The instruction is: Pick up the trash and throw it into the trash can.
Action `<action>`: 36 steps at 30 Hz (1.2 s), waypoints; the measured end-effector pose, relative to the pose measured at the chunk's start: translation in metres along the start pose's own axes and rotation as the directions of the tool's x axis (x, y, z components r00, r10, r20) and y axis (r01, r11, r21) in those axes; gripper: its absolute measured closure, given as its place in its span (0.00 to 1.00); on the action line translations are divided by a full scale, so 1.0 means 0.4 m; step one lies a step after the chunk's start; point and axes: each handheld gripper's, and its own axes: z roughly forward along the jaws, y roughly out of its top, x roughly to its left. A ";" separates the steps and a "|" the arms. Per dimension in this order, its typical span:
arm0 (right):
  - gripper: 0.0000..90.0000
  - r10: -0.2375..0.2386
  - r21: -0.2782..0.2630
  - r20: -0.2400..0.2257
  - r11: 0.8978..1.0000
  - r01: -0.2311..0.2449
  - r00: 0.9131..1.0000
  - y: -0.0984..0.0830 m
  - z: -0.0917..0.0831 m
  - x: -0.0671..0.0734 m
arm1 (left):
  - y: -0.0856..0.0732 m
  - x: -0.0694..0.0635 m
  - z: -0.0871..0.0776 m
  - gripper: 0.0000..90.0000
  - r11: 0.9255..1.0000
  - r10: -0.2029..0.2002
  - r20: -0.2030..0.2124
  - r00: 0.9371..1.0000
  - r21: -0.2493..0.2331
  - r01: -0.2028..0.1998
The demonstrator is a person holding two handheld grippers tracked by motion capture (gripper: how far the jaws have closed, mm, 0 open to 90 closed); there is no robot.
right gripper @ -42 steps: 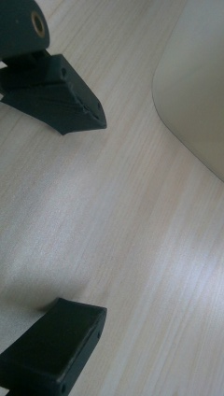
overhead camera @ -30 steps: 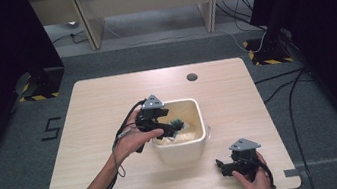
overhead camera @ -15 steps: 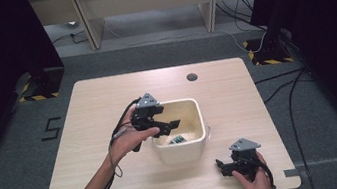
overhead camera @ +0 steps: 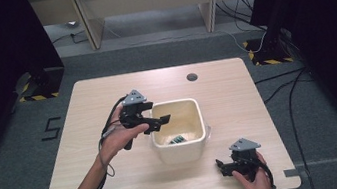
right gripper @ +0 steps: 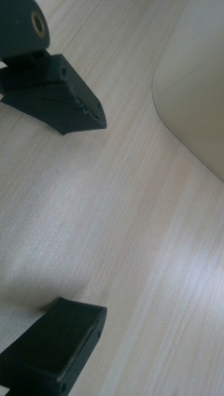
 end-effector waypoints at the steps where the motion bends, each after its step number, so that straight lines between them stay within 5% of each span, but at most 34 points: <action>1: 0.11 -0.001 0.000 0.000 1.000 0.001 1.000 0.000 0.000 0.000 | -0.001 0.005 -0.005 0.18 1.000 -0.004 -0.003 1.000 -0.007 0.004; 16: 0.11 0.000 0.000 0.000 1.000 0.000 1.000 0.000 0.000 0.000 | -0.030 0.084 -0.064 0.19 0.997 -0.068 -0.066 0.996 -0.041 0.066; 36: 0.11 0.000 0.001 0.000 1.000 0.000 1.000 0.000 0.000 0.000 | -0.096 0.139 -0.083 0.20 0.991 -0.131 -0.101 0.986 -0.054 0.126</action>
